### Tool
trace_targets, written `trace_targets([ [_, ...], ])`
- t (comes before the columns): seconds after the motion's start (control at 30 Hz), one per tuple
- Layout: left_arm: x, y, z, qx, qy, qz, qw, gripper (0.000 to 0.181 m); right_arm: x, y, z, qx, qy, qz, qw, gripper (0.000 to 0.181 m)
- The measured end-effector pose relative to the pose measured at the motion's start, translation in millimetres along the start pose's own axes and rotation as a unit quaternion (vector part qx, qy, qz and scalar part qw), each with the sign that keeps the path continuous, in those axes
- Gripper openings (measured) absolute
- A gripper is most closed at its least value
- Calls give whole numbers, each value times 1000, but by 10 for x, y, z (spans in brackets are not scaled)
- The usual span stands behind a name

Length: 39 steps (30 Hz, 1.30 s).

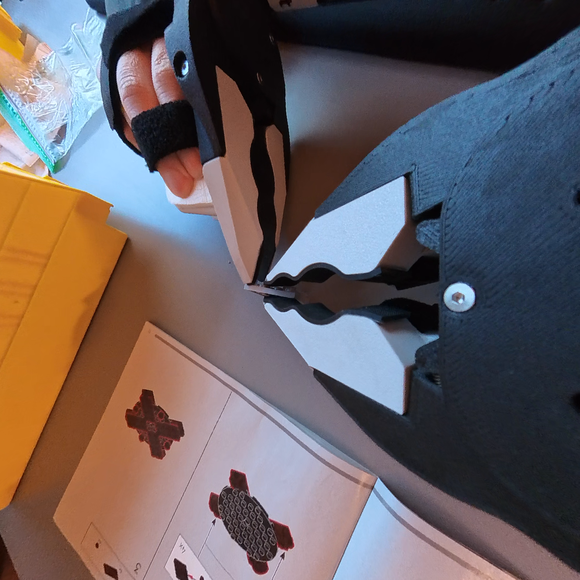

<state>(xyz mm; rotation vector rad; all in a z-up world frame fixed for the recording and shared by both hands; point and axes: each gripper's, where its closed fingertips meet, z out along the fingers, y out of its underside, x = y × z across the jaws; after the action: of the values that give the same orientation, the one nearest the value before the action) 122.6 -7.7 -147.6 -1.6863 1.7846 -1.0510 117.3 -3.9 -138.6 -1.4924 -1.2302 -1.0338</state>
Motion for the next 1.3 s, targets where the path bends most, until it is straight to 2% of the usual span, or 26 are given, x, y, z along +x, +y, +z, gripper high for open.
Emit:
trace_targets([
  [0.1,-2,-1,0,1,3,-5,1000,5,9,-1,-8,-2,2,0,1000,10],
  [0.13,-65,-9,-8,4,-18,-5,1000,5,-36,-4,-27,-1,-13,1,1000,1],
  [0.17,-187,-10,-37,5,-50,5,999,5,-167,-74,-76,16,-57,16,998,0],
  [0.2,-239,-2,-62,2,-51,4,999,5,-182,-113,-111,27,-63,9,998,0],
  [0.3,-61,13,-41,7,15,-28,999,5,-82,-75,-92,19,-26,-8,999,0],
  [0.37,-22,3,-15,2,11,-11,1000,5,107,1,-54,12,7,46,999,0],
  [0.43,-15,-2,-6,1,5,4,1000,5,234,22,-60,27,7,120,992,5],
  [0.47,-12,-2,-7,0,5,7,1000,5,264,30,-63,32,8,128,991,9],
  [0.53,-4,0,-5,-2,2,17,1000,5,200,29,-42,32,2,97,995,12],
  [0.63,7,-1,1,-4,-7,32,999,5,57,30,23,14,-7,38,999,27],
  [0.93,13,3,1,-8,-13,45,999,5,-1,6,34,4,-11,3,1000,17],
  [1.1,17,1,1,-5,1,17,1000,5,-1,4,24,-11,4,-16,1000,16],
  [1.3,32,6,1,0,1,10,1000,5,-2,3,-18,-10,6,0,1000,13],
])
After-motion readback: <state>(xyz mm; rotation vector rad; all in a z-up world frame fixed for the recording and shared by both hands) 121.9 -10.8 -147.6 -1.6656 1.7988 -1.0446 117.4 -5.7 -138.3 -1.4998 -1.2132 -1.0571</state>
